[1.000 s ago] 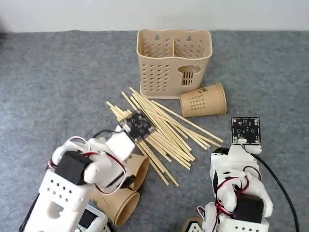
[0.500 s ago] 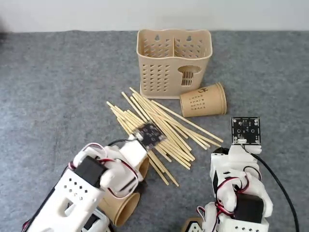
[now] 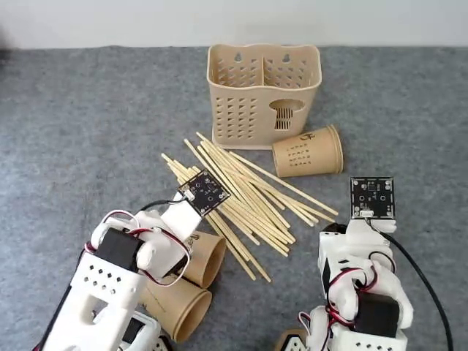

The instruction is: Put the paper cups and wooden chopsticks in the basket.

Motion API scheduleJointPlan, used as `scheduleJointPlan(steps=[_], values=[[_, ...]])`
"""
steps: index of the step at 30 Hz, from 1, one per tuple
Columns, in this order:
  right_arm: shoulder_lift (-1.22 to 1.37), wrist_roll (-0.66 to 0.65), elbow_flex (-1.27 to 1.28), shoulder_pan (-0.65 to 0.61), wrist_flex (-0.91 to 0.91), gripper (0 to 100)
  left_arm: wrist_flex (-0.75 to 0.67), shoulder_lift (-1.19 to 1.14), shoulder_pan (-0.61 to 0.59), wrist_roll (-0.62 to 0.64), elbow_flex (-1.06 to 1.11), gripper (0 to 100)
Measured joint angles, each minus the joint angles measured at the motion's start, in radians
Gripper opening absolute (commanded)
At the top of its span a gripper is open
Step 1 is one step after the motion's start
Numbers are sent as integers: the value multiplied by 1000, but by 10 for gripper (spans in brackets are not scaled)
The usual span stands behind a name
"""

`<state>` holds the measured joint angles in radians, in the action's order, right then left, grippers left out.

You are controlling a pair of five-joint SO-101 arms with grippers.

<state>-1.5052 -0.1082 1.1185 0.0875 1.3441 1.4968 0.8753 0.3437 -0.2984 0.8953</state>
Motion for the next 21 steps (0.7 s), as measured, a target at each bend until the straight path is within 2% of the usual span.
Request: scheduleJointPlan(steps=[4,6,10,17,21], values=[[0,0,0,0,0,12,49,0,84,51,-49,252],[0,0,0,0,0,12,51,0,130,106,-55,254],[0,0,0,0,0,12,21,0,192,135,-32,253],[0,0,0,0,0,12,-126,0,195,141,112,171],[0,0,0,0,6,12,-147,0,120,117,114,123]])
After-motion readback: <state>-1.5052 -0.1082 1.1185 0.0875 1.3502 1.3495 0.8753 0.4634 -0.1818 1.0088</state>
